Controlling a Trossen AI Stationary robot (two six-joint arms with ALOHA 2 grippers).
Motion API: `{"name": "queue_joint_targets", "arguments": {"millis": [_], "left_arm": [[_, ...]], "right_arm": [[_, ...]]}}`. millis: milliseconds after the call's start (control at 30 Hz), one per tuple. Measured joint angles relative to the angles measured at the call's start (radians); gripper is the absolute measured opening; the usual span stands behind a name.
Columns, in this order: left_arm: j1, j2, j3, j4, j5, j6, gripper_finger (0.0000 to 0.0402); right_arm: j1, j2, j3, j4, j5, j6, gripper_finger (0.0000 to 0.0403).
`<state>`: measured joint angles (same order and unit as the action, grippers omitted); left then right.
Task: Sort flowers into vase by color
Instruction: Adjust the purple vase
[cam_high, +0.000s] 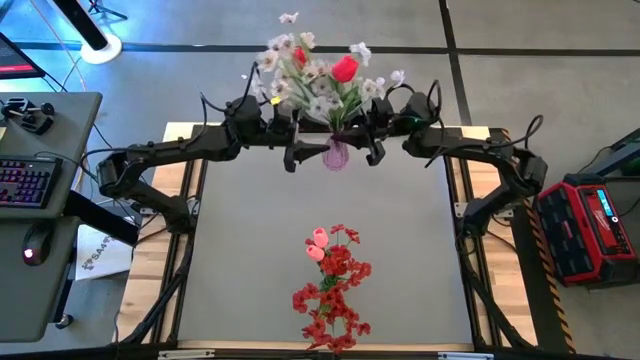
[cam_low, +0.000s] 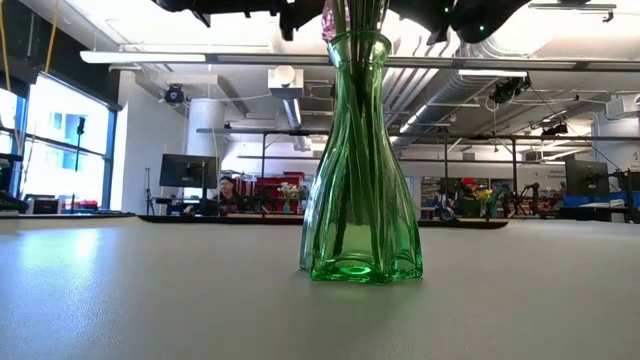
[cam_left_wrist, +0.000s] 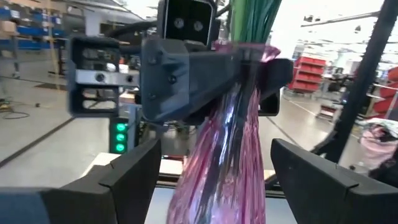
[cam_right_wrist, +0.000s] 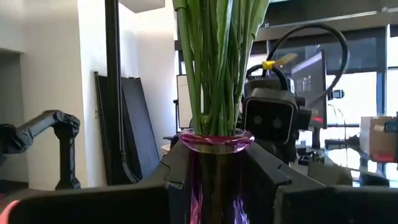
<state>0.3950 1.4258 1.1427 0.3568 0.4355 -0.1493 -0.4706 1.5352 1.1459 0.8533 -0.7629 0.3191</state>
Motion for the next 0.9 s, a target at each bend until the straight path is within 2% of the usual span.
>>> {"name": "queue_joint_targets", "arguments": {"millis": [267, 500, 567, 733, 900], "left_arm": [[-0.044, 0.0, 0.0, 0.0, -0.006, -0.017, 0.0292], [-0.075, 0.011, 0.0, -0.023, -0.029, 0.026, 0.0281], [-0.08, 0.01, 0.001, -0.045, -0.063, 0.043, 0.0265], [-0.082, 0.01, 0.001, -0.062, -0.071, 0.059, 0.0199], [-0.081, 0.009, 0.002, -0.108, -0.075, 0.073, 0.016]], "right_arm": [[0.051, 0.0, 0.036, -0.119, 0.073, -0.115, 0.0077], [0.084, 0.0, 0.04, -0.131, 0.109, -0.118, 0.0077], [0.085, 0.0, 0.04, -0.131, 0.109, -0.101, 0.0077], [0.084, 0.0, 0.04, -0.143, 0.126, -0.042, 0.0092], [0.078, -0.012, 0.04, -0.264, 0.117, -0.039, 0.0116]]}}
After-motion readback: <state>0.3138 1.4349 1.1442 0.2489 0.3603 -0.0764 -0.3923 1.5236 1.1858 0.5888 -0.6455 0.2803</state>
